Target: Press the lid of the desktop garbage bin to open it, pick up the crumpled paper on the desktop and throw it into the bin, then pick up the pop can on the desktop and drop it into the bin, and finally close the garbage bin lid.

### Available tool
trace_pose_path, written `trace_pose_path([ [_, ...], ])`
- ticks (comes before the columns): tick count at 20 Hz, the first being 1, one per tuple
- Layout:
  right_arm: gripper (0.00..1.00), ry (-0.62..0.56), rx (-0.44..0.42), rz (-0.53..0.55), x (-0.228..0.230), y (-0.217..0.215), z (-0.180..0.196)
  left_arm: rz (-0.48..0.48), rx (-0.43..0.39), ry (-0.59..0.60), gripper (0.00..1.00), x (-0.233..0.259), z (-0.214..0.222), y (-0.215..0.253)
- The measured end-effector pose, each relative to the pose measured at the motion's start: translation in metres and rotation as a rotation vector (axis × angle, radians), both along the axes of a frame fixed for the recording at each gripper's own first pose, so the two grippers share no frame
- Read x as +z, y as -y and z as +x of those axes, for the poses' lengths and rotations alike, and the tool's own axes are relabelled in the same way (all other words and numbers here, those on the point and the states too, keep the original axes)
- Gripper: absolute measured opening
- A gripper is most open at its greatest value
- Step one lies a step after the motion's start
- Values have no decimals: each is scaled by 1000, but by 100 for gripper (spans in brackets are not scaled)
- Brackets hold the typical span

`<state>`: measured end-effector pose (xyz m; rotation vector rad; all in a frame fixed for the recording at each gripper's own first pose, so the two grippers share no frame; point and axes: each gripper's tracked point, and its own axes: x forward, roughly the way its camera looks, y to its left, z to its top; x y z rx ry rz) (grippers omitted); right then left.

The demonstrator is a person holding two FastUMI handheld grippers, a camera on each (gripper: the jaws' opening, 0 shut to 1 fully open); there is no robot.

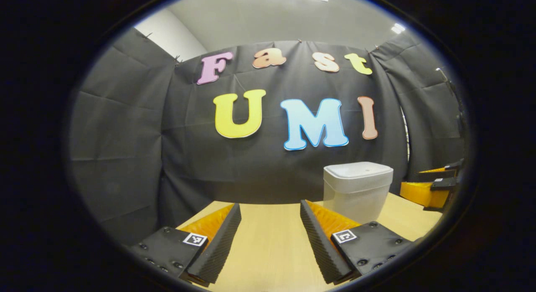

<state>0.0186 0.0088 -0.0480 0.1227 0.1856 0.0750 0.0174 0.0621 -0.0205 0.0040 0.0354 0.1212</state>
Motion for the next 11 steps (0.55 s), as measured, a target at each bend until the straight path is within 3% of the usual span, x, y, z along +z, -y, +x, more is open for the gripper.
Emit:
trace_pose_path([
  [2,96,-10,-5,-8,0,-5,-5,-1,-9,4,96,-3,1,-7],
  [3,96,-11,-2,-14,1,-8,-6,4,-10,11,90,-2,2,-11],
  [11,96,-28,6,-47,13,-23,-16,4,-49,44,96,-7,12,-23],
])
